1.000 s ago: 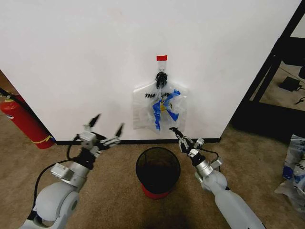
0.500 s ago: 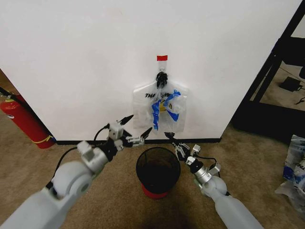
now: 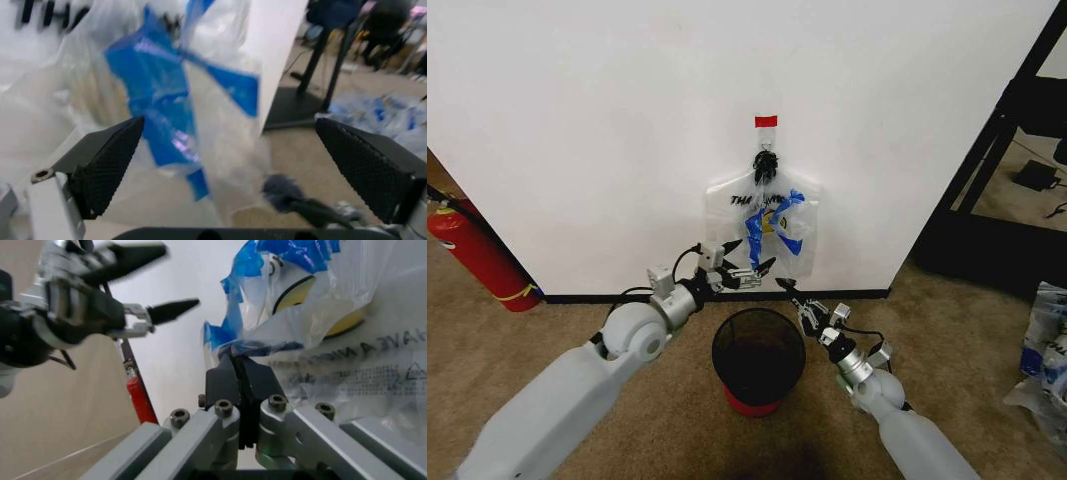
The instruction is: Pick up the garbage bag from the wall and place it over the trash bin.
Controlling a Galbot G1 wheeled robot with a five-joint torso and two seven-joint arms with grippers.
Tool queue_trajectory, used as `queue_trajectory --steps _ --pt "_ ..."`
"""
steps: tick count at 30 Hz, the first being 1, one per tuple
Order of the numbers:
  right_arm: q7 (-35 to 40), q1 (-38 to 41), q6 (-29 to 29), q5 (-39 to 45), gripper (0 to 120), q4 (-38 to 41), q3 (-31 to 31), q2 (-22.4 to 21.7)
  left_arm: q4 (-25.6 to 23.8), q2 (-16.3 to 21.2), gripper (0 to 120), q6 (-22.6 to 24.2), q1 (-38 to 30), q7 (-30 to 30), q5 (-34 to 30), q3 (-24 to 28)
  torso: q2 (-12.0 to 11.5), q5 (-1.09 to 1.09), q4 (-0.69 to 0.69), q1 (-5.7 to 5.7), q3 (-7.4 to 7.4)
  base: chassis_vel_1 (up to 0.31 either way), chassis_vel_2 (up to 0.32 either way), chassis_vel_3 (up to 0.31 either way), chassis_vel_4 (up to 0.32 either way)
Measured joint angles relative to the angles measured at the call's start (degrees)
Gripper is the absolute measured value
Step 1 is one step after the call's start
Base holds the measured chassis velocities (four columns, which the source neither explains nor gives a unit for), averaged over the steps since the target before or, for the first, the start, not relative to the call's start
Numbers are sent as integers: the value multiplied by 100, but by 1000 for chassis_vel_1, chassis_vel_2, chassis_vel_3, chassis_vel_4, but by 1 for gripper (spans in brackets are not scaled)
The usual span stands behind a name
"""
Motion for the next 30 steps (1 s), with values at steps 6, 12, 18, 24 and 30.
queue_trajectory --steps 6,12,18,24,30 --pt "-35 -74 47 -149 0 64 13 43 135 5 100 169 -216 -197 30 120 0 0 0 0 0 0 0 0 0" --pt "-37 -83 65 -209 0 69 14 79 132 -126 100 313 -363 -490 -169 223 0 0 0 0 0 0 0 0 0" --pt "-33 -74 92 -238 0 13 15 117 301 -375 98 368 -500 -713 -203 396 0 0 0 0 0 0 0 0 0" --pt "-19 -86 92 -215 0 103 12 85 488 -484 93 459 -571 -896 -123 465 0 -1 -1 0 0 0 0 0 0" --pt "-16 -90 90 -206 0 119 6 62 471 -462 81 498 -545 -907 -119 449 0 0 0 0 0 0 0 0 0"
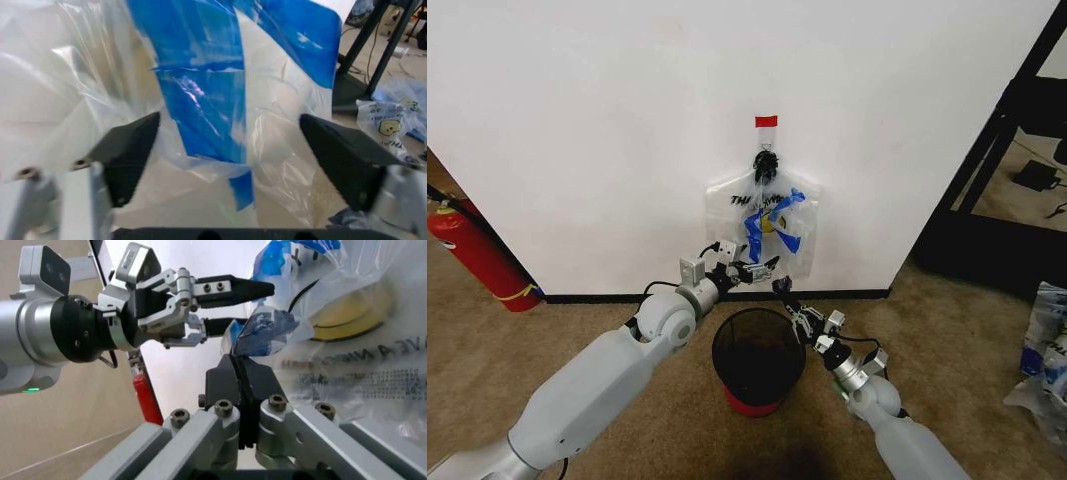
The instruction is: Pick up the garbage bag from the wall and place it over the trash bin.
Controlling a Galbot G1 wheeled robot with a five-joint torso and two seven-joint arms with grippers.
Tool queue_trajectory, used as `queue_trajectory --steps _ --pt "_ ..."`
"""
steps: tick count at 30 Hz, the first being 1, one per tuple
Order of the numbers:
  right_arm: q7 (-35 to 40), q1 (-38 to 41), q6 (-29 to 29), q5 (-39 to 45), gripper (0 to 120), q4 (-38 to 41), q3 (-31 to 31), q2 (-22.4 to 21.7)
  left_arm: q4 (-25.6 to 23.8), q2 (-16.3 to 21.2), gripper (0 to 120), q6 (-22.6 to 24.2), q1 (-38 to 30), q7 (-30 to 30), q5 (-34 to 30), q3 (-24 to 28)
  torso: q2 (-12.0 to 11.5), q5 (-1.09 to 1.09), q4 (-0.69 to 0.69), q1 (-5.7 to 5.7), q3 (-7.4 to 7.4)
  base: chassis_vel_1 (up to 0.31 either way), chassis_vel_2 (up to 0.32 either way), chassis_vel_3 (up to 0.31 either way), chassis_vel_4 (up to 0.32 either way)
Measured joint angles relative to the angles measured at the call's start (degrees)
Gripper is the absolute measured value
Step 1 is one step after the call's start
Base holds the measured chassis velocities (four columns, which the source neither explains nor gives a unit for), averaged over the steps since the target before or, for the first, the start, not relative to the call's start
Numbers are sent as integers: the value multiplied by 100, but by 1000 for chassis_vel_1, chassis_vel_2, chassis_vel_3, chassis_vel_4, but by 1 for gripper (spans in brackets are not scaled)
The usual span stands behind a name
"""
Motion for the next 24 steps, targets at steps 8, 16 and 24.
queue_trajectory --steps 8,16,24 --pt "1 -20 0 2 0 42 1 -27 112 -91 49 15 -41 15 18 30 0 0 0 0 0 0 0 0 0" --pt "3 -59 0 15 0 131 -4 -74 239 -149 20 3 -36 3 113 32 0 0 0 0 0 0 0 0 0" --pt "25 -75 47 1 0 121 33 -90 -228 -8 0 9 150 -9 110 -170 1 0 0 -1 0 0 0 0 0"
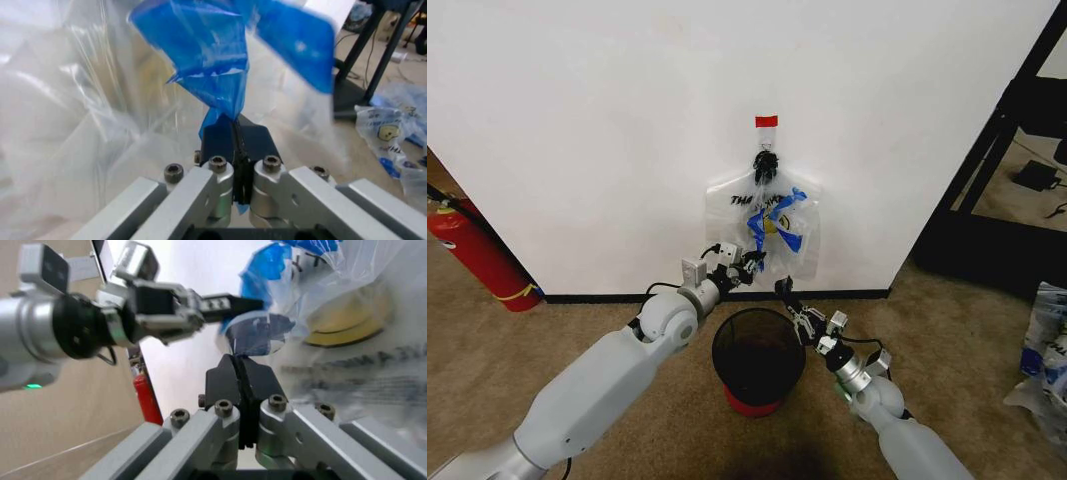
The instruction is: Pick up the garbage bag from the wall and place it over the trash bin.
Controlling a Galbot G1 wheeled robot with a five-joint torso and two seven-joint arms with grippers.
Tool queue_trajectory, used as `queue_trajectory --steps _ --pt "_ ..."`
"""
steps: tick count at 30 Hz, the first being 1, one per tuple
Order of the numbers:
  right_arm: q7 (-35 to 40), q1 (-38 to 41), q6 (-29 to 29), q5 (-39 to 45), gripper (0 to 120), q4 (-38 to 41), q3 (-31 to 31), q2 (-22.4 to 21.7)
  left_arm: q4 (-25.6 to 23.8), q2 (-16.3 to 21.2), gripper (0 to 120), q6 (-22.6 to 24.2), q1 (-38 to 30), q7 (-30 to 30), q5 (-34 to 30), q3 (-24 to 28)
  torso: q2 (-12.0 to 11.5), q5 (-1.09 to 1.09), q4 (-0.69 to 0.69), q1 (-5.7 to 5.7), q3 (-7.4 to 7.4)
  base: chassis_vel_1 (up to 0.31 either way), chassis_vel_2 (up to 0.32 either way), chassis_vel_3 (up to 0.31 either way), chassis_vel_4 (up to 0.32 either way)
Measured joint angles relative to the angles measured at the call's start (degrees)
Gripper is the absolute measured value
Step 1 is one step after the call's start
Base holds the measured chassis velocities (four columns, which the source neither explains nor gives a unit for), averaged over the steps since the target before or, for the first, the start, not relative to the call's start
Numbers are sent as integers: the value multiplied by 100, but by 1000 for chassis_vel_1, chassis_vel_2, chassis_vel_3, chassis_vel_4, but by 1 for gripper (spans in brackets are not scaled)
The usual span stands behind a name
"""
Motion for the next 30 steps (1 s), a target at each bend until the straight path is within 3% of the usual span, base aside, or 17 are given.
queue_trajectory --steps 10,24,27,30 --pt "217 -11 146 -18 0 -34 16 -1 -787 234 0 -190 542 17 508 -403 0 0 0 0 0 0 0 0 0" --pt "284 -61 162 -33 0 129 -19 -15 -786 173 0 -387 731 20 547 -531 0 0 0 0 0 0 0 0 0" --pt "286 -72 162 -41 0 140 -19 -15 -789 170 5 -368 721 21 486 -509 0 0 -1 0 0 0 0 0 0" --pt "288 -92 161 -56 0 166 -18 -18 -804 172 18 -337 682 23 408 -470 0 0 0 0 0 0 0 0 0"
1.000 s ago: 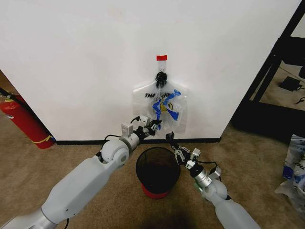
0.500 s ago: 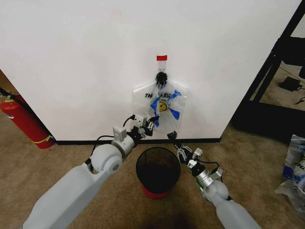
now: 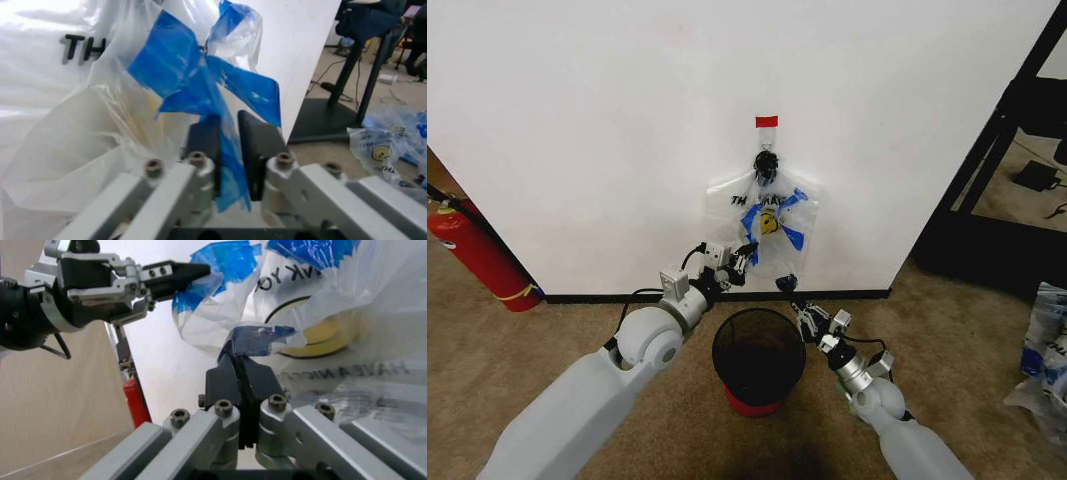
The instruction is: Pick up the garbage bag from the wall and place it over the trash bin.
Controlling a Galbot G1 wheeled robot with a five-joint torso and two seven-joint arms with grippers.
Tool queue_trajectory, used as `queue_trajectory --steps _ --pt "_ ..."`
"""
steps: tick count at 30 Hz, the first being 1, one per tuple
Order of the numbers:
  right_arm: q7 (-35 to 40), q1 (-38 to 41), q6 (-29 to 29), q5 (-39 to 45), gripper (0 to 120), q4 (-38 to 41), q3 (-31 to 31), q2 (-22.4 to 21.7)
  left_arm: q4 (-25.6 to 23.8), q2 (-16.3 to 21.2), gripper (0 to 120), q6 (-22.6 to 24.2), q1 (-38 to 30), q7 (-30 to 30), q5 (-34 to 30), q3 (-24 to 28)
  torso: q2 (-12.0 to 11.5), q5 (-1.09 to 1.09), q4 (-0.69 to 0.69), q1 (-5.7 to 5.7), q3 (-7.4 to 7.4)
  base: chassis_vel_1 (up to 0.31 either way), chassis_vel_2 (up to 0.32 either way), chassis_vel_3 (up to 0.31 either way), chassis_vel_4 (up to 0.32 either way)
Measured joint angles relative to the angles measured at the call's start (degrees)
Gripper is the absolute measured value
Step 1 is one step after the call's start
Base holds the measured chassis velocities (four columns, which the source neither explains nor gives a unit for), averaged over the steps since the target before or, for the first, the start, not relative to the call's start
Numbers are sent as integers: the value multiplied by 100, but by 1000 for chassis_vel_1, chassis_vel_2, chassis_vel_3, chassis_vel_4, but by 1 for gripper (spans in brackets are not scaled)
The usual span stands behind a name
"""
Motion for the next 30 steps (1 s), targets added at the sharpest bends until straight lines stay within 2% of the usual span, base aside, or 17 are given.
queue_trajectory --steps 4,6,10,13,17,20,21,30 --pt "0 -30 0 -9 0 26 12 -14 27 -21 34 44 -95 -1 -128 64 0 0 0 0 0 0 0 0 0" --pt "0 -38 0 -12 0 33 16 -17 42 -37 38 57 -125 -3 -167 86 0 0 0 0 0 0 0 0 0" --pt "-5 -54 0 -22 0 47 28 -22 92 -90 57 89 -213 -11 -274 148 0 0 0 0 0 0 0 0 0" --pt "-7 -57 0 -25 0 49 30 -23 102 -103 62 100 -232 -13 -309 162 0 0 0 0 0 0 0 0 0" --pt "-10 -66 0 -33 0 54 37 -26 144 -125 81 117 -271 -27 -430 175 0 0 0 1 0 0 0 0 0" --pt "-12 -71 1 -39 0 57 38 -26 165 -136 88 120 -287 -36 -474 174 0 0 0 1 0 0 0 0 0" --pt "-16 -75 5 -49 0 61 38 -26 213 -153 93 121 -317 -42 -505 173 0 0 0 1 0 0 0 0 0" --pt "-37 -116 28 -94 0 99 51 -17 449 -155 96 140 -501 -83 -623 144 0 0 0 1 0 0 0 0 0"
